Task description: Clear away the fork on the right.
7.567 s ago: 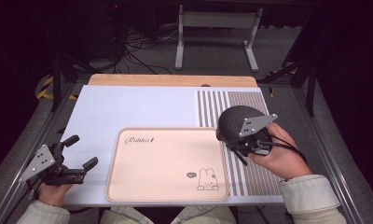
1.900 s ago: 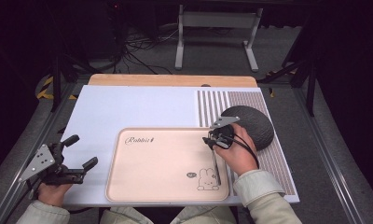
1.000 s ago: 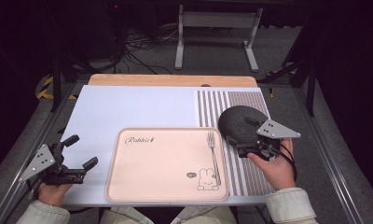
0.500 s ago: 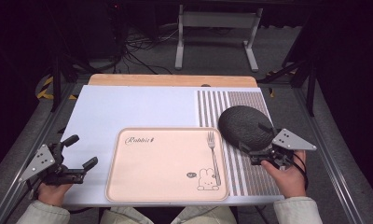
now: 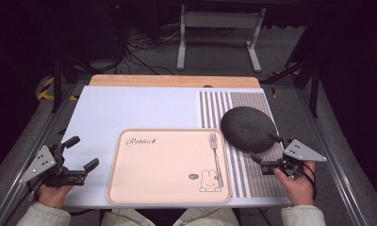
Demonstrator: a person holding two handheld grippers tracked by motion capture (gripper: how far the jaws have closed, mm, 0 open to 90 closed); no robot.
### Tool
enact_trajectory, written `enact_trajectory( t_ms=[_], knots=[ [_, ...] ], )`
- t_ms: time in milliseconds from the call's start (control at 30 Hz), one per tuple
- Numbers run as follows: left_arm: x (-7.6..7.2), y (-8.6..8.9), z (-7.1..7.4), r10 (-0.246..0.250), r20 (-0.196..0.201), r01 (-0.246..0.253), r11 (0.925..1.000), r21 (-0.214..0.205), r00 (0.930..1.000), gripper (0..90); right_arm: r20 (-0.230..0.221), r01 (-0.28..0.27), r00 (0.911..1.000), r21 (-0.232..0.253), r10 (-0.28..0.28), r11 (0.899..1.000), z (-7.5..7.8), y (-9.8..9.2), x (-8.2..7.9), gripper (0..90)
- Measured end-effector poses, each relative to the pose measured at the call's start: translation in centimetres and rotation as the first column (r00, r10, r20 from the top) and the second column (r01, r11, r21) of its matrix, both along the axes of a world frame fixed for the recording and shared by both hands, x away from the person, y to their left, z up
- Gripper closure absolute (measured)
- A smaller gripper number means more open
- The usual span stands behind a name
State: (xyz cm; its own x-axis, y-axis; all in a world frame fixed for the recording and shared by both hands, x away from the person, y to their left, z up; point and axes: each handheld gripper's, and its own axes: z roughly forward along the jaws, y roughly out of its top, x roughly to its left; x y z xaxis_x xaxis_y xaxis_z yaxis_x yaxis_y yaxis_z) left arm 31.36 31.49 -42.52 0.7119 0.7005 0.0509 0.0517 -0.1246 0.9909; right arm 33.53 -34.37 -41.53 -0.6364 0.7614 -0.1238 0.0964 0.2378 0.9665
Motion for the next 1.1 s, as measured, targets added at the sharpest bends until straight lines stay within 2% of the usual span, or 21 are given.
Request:
enact_trajectory(
  t_ms=[133,300,533,867,1100],
  knots=[
    [0.0,0.0,0.0,0.000,0.000,0.000,1.0000,-0.002,1.0000,0.3,-0.016,0.019,0.9997,-0.010,-0.019,1.000,-0.7,-0.4,0.0,1.6],
    [0.1,0.0,-0.1,-0.003,-0.006,0.003,1.0000,-0.005,1.0000,0.3,-0.028,0.021,0.9994,0.006,-0.021,1.000,-1.5,-0.8,-0.1,1.6],
    [0.2,0.1,-0.1,-0.008,-0.015,0.008,1.0000,-0.003,0.9998,0.3,-0.072,0.024,0.9972,0.029,-0.022,0.999,-2.9,-1.0,-0.1,1.6],
    [0.3,0.1,-0.2,-0.003,-0.027,0.002,0.9999,-0.011,0.9996,0.3,-0.089,0.032,0.9956,0.037,-0.029,0.999,-3.5,-1.1,0.0,1.6],
    [0.5,0.1,-0.3,0.001,-0.038,-0.002,0.9999,-0.017,0.9993,0.3,-0.085,0.039,0.9957,0.031,-0.036,0.999,-3.5,-1.1,0.1,1.6]
  ],
)
